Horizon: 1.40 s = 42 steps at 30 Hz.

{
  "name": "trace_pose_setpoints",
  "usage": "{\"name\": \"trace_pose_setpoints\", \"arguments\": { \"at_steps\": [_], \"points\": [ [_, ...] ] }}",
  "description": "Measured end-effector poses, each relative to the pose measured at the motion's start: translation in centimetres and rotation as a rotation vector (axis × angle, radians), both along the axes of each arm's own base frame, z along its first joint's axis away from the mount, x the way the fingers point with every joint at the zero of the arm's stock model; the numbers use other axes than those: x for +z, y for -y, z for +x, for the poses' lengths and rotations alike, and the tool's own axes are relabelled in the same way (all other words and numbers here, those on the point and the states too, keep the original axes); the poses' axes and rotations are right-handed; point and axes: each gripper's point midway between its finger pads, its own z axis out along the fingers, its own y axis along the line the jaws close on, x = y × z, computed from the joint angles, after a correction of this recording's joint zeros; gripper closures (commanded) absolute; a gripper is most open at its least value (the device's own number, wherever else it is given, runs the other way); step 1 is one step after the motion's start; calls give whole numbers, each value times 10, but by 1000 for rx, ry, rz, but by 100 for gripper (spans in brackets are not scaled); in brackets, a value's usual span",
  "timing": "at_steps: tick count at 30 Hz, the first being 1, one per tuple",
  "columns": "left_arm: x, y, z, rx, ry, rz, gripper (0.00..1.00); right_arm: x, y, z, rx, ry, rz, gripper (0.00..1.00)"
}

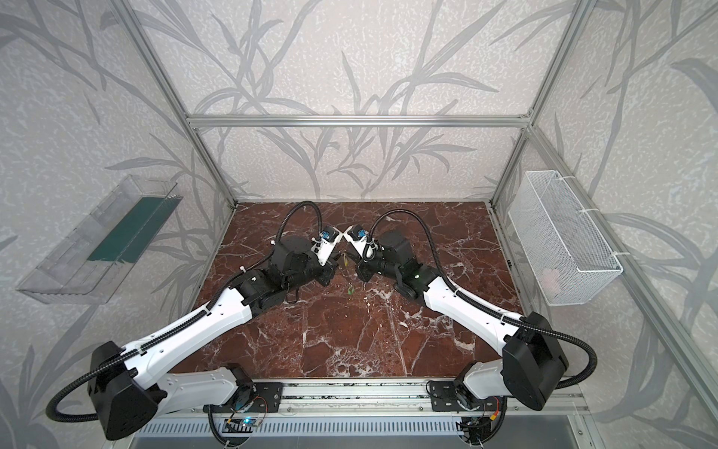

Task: Put the keys on the keyring

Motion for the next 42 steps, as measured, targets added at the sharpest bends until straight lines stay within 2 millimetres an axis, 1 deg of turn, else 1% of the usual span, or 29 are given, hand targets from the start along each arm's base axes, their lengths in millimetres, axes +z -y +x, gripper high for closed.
{"name": "trace_pose_setpoints", "arguments": {
  "at_steps": [16, 22, 35, 42],
  "points": [
    [11, 4, -6, -32, 72, -11, 100, 11, 2, -1, 0, -61, -3, 100],
    [11, 6, -8, -43, 92, -13, 100, 12, 6, -1, 2, -115, 4, 100],
    [24, 5, -14, -60, 160, -41, 100, 25, 8, -4, 37, -220, 43, 100],
    [22, 2, -17, -60, 218, -54, 100, 22, 6, -6, 89, -313, 51, 100]
  ]
}}
